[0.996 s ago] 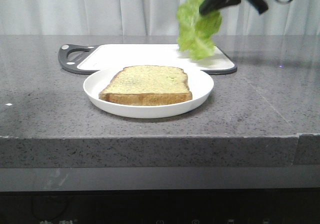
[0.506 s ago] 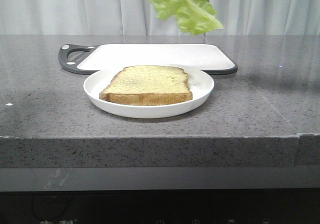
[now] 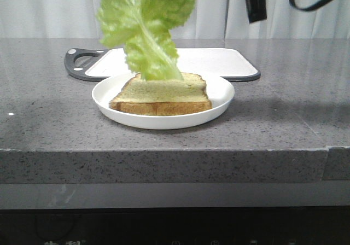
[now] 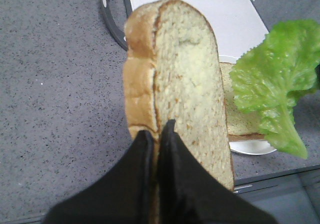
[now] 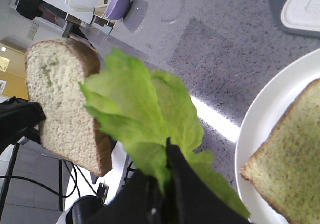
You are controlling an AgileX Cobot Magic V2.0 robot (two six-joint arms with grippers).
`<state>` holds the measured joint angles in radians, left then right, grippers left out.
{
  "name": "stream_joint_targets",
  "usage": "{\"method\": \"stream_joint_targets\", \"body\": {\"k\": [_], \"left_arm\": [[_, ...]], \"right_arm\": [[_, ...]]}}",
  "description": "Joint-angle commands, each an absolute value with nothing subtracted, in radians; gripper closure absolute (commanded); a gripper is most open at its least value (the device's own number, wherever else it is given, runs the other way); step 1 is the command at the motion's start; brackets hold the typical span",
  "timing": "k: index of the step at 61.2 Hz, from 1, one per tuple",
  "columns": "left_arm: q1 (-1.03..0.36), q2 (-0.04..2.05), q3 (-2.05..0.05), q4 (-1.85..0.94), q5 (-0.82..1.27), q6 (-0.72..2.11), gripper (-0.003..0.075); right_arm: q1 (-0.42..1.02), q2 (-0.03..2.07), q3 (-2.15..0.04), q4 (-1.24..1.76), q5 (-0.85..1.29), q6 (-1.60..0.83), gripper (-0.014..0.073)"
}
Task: Left arm grabs bread, right arm adds lettuce
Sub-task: 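Lower the lettuce onto the bread slice on the plate and release, then raise the right gripper away from the plate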
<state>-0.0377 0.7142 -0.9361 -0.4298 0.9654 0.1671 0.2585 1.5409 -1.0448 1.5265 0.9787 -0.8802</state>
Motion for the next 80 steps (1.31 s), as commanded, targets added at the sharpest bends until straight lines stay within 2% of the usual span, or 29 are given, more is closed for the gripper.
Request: {"method": "stream_joint_targets", "body": {"k": [1,28,34,38,41,48,51,57,66,80], "left_arm": [[-0.036,0.713,-0.96,-0.461,0.9,0.168,0.0741],[-0.036,0.713,-0.96,-0.461,0.9,0.168,0.0741],[-0.036,0.713,-0.96,-0.461,0.9,0.168,0.0741],[-0.036,0.713,-0.96,-0.461,0.9,0.168,0.0741],[-0.036,0.713,-0.96,-0.461,0.9,0.168,0.0741],[-0.036,0.713,-0.96,-0.461,0.9,0.168,0.0741],[-0.036,0.713,-0.96,-0.461,0.9,0.168,0.0741],[-0.036,0.713,-0.96,-0.461,0.9,0.168,0.0741],[-0.036,0.713,-0.96,-0.461,0.9,0.168,0.0741],[-0.036,0.713,-0.96,-0.461,0.9,0.168,0.0741]], "right_arm": [[0.258,1.541,-1.065,1.613,1.006,-0.9,0.0711],[0.257,1.651,-1.065,1.627,0.86,-0.905,0.069],[0.257,1.651,-1.065,1.59,0.831,-0.905,0.0582],[0.257,1.651,-1.065,1.565,0.807,-0.905,0.0467],[0.257,1.651,-1.065,1.548,0.782,-0.905,0.0349],[0.256,1.651,-1.065,1.516,0.749,-0.905,0.016],[0.252,1.65,-1.068,1.502,0.75,-0.905,0.0109],[0.243,1.639,-1.079,1.455,0.754,-0.897,0.0057],[0.219,1.588,-1.094,1.324,0.751,-0.82,0.006],[0.199,1.456,-1.127,0.92,0.774,-0.559,0.0061]]}}
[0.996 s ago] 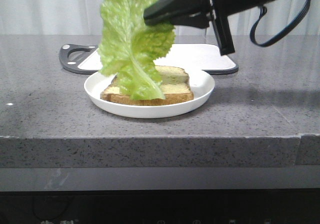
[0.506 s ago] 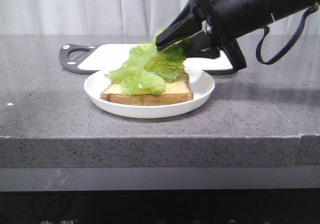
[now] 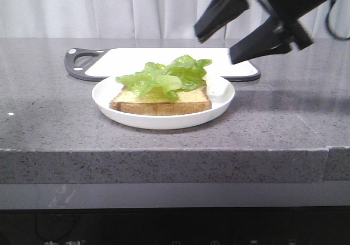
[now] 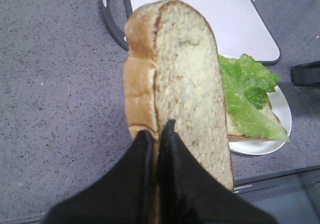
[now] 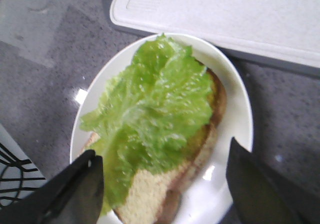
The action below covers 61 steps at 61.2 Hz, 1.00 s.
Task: Left arm grabs bread, right arm adds lettuce
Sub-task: 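Raise the right gripper away from the plate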
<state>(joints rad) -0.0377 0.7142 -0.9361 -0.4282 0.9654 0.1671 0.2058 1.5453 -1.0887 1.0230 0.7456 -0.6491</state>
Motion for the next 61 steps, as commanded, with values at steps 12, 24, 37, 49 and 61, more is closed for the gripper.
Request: {"method": "stream_joint_targets", "body": {"k": [12,24,37,49,61], "left_arm": [[-0.036,0.713,-0.96,-0.461,0.9,0.168,0.0741],[-0.036,0.713,-0.96,-0.461,0.9,0.168,0.0741],[-0.036,0.713,-0.96,-0.461,0.9,0.168,0.0741],[-0.036,0.713,-0.96,-0.461,0.9,0.168,0.0741],[-0.036,0.713,-0.954,-0.481,0.868,0.168,0.0741]], "right_arm": [[0.199,1.274,-1.122,0.613,0.842,-0.384,0.0061],[0.199,1.066,-1.053,0.478,0.854,-0.311,0.0061],[0.199,0.863,-0.977,0.447,0.898,-0.307,0.0061],[0.199,0.741,-0.917,0.444,0.96,-0.307,0.0061],[0.199,0.672,-0.856,0.439,0.978,-0.307,0.0061]]}}
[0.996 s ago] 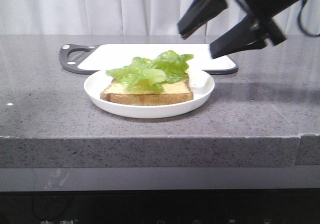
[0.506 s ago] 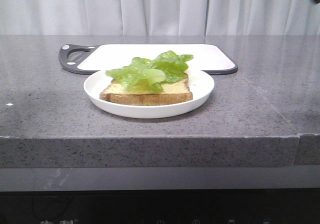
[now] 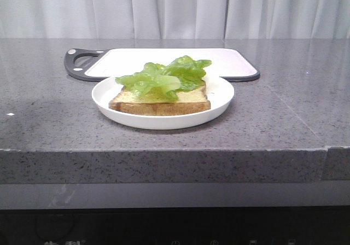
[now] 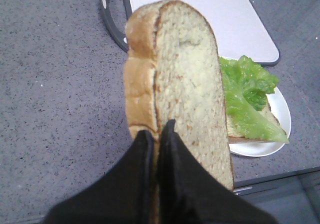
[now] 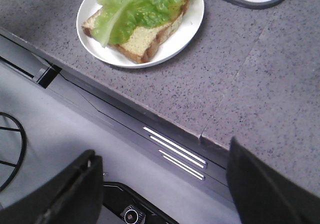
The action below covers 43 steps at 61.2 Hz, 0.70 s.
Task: Left arm grabs bread, right arm adds lettuce
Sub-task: 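Raise the right gripper away from the plate, then lower the held bread slice onto the lettuce with the left gripper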
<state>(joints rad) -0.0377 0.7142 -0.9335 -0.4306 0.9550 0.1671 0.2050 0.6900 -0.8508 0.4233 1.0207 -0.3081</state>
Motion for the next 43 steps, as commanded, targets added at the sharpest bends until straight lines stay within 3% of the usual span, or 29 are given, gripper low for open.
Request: {"method": "stream_joint_targets", "body": {"k": [1,28,43], "left_arm": [[-0.036,0.713,-0.954,-0.498,0.865,0.168,0.0741],[-0.096,1.042,-0.96,-1.298,0.93,0.681,0.0741],[-0.19,1.303,-0.976,-1.44,0.934,0.801,0.0741]], "right_arm": [[0.199,0.67,-0.852,0.439,0.978,-0.307,0.0061],[0.199,0.667,-0.843,0.44,0.978,-0.308,0.0061],[0.199,0.667,-0.843,0.44,0.978,-0.308,0.0061]]}}
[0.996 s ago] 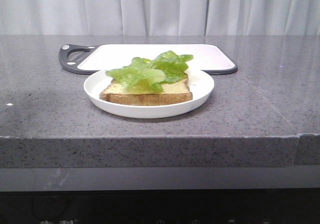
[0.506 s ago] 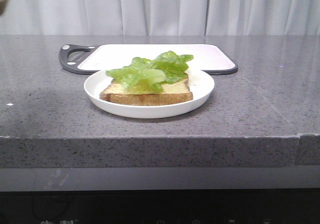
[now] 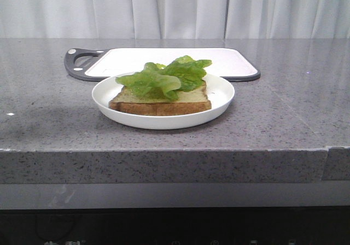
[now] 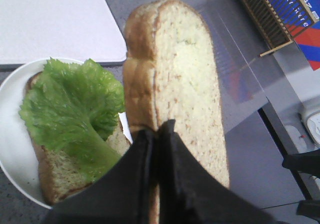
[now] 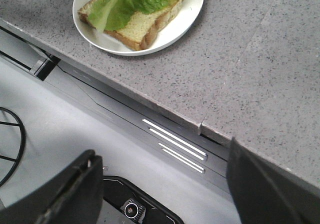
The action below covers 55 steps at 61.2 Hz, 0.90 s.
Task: Left arm grabs bread, right arm adds lettuce
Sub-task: 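Lower the held bread slice onto the lettuce with the left gripper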
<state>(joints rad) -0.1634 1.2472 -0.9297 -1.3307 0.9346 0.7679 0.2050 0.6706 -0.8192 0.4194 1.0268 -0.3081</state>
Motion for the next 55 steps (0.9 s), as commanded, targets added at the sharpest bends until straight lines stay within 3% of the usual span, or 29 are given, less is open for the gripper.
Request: {"method": "stream_joint_targets", "body": {"k": [1,17,36,42,51,55], "left_arm": [[-0.197,1.318,-0.979,-1.44,0.934,0.801,0.0741],[-0.227,1.571,-1.082,-1.451,0.984,0.802,0.0741],[-0.227,1.672,-1.095,-1.449,1.016,0.791,0.0731],[-0.227,1.674,-1.095,-1.449,1.016,0.791,0.0614],[-0.227,1.674,-1.095,-1.447,1.027,0.791,0.0305],[-0.227,1.669,-1.096,-1.445,1.028,0.791,0.0237]], "right_arm": [[0.199,0.667,-0.843,0.44,0.978,-0.308,0.0061],[0.199,0.667,-0.843,0.439,0.978,-0.308,0.0061],[0.199,0.667,-0.843,0.432,0.977,-0.308,0.0061],[0.199,0.667,-0.843,0.432,0.977,-0.308,0.0061],[0.199,0.667,-0.843,0.432,0.973,-0.308,0.0061],[0.199,0.667,-0.843,0.432,0.973,-0.308,0.0061]]}}
